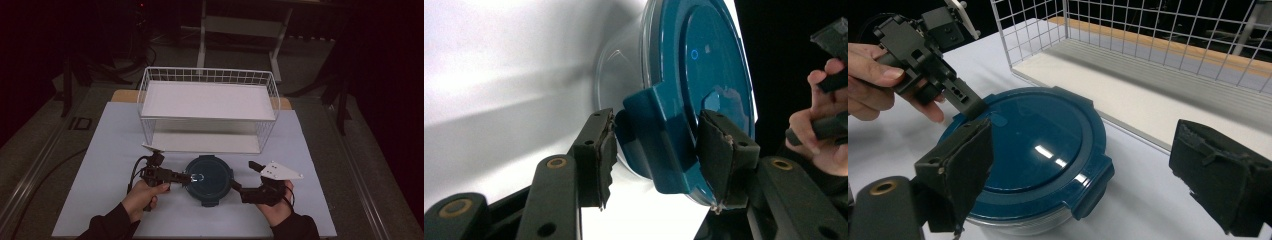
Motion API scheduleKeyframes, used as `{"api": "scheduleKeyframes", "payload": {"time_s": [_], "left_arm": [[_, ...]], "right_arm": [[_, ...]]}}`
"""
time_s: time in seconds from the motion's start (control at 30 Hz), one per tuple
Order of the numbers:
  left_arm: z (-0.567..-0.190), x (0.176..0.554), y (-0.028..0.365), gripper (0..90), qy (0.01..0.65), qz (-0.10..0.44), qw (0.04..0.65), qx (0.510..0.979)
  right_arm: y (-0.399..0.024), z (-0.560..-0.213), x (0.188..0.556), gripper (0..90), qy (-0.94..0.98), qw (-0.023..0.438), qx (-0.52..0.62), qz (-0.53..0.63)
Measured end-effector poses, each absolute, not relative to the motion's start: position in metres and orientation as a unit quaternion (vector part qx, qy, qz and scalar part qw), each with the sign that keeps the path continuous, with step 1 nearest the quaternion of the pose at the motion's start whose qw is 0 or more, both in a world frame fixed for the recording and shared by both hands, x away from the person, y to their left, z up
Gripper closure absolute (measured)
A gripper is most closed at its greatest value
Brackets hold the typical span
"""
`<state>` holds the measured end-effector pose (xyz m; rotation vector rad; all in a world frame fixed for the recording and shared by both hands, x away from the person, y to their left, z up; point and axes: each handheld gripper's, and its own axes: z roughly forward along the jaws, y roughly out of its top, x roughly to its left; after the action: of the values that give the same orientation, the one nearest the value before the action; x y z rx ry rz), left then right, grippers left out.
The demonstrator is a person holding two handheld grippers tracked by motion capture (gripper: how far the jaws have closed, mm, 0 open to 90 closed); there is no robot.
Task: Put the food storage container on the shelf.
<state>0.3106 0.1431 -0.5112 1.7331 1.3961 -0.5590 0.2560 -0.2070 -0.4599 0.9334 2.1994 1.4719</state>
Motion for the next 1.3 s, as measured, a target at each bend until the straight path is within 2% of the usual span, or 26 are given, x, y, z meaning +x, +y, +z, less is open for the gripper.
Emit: {"api": "scheduleKeyframes", "payload": {"time_s": [0.23,0.3,0.57,0.67,0.77,0.87,0.97,1.3], "left_arm": [[-0.526,0.313,0.149,50.3,0.552,-0.288,0.424,0.657],[-0.525,0.313,0.149,50.8,0.551,-0.284,0.423,0.661],[-0.521,0.306,0.146,51.7,0.532,-0.257,0.438,0.678],[-0.518,0.303,0.145,52.3,0.524,-0.247,0.442,0.685],[-0.514,0.301,0.144,55.1,0.511,-0.245,0.448,0.692],[-0.510,0.297,0.142,56.0,0.505,-0.233,0.450,0.699],[-0.512,0.296,0.143,56.2,0.505,-0.234,0.453,0.697],[-0.510,0.290,0.142,56.3,0.492,-0.215,0.458,0.708]], "right_arm": [[-0.207,-0.461,0.259,13.6,0.775,0.150,0.333,0.516],[-0.208,-0.463,0.262,14.4,0.778,0.134,0.338,0.512],[-0.217,-0.485,0.288,22.6,0.759,-0.016,0.421,0.496],[-0.223,-0.494,0.296,31.1,0.737,-0.080,0.456,0.492],[-0.226,-0.501,0.299,39.3,0.724,-0.121,0.475,0.485],[-0.226,-0.505,0.301,48.2,0.726,-0.141,0.480,0.472],[-0.226,-0.508,0.301,51.8,0.720,-0.166,0.484,0.470],[-0.227,-0.510,0.298,53.3,0.714,-0.199,0.485,0.463]]}}
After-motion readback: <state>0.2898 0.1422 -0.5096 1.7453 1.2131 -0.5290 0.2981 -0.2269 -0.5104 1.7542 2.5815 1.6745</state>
